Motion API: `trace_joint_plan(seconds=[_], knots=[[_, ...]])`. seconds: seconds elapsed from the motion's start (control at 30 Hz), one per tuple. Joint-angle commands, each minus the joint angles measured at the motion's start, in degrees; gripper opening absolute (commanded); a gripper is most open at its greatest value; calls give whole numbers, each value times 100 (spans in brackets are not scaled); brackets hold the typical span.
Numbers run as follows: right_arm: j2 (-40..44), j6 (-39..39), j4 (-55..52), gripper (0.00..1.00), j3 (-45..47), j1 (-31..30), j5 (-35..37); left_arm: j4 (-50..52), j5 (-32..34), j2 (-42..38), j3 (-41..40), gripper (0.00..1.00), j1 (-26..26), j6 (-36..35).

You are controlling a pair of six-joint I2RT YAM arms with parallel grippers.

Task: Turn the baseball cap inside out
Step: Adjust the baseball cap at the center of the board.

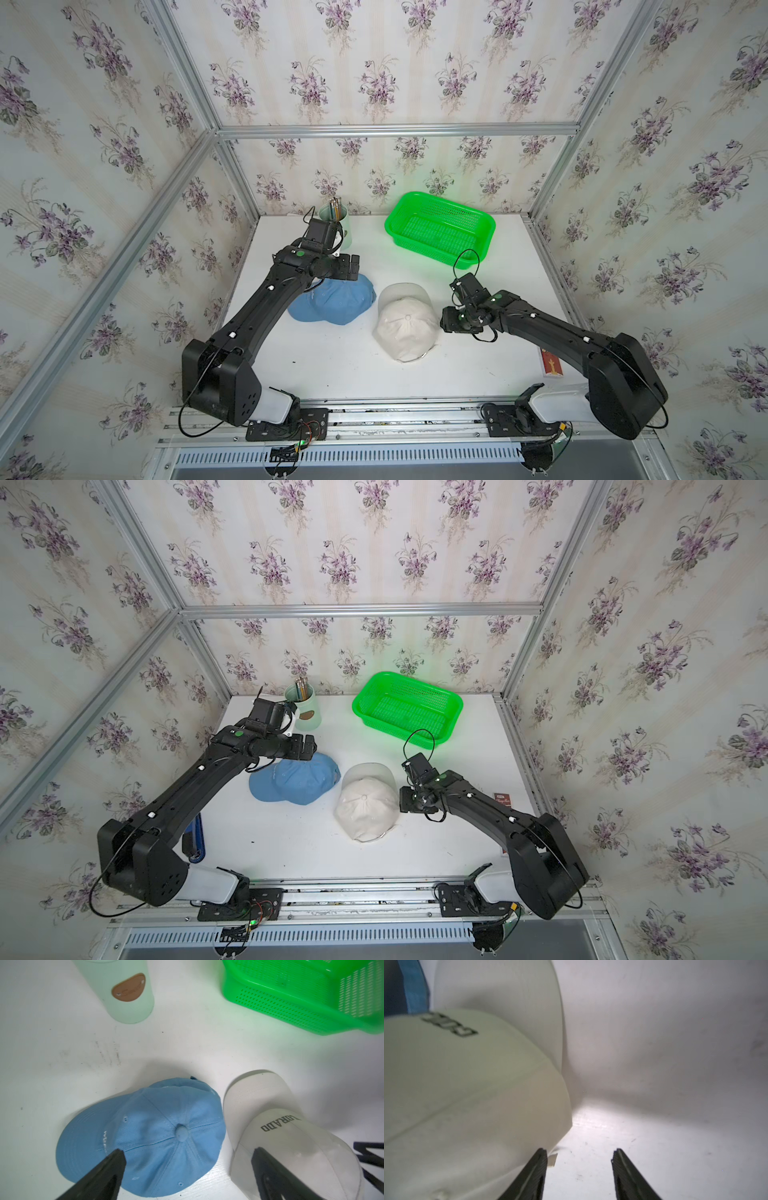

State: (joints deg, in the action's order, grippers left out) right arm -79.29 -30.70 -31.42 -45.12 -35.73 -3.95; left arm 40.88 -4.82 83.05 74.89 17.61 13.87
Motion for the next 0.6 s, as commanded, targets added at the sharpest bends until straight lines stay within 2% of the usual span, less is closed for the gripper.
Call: trace_joint_plan(seconds=[0.0, 0.3, 0.37, 0.47, 0.57], knots=[[-253, -329, 310, 55, -10, -172, 230, 75, 153, 6, 57, 99, -8, -16], [-1159, 2, 430, 54, -651, -321, -8, 122, 137, -162, -3, 99, -4, -95], [-1122, 108, 253, 54, -794, -322, 20, 162, 76, -157, 55, 99, -7, -104], [-855, 367, -338, 55, -977, -249, 582, 205, 69, -161, 122, 99, -7, -138], [-618, 519, -459, 55, -1020, 21, 641, 180, 24, -159, 131, 99, -11, -125]])
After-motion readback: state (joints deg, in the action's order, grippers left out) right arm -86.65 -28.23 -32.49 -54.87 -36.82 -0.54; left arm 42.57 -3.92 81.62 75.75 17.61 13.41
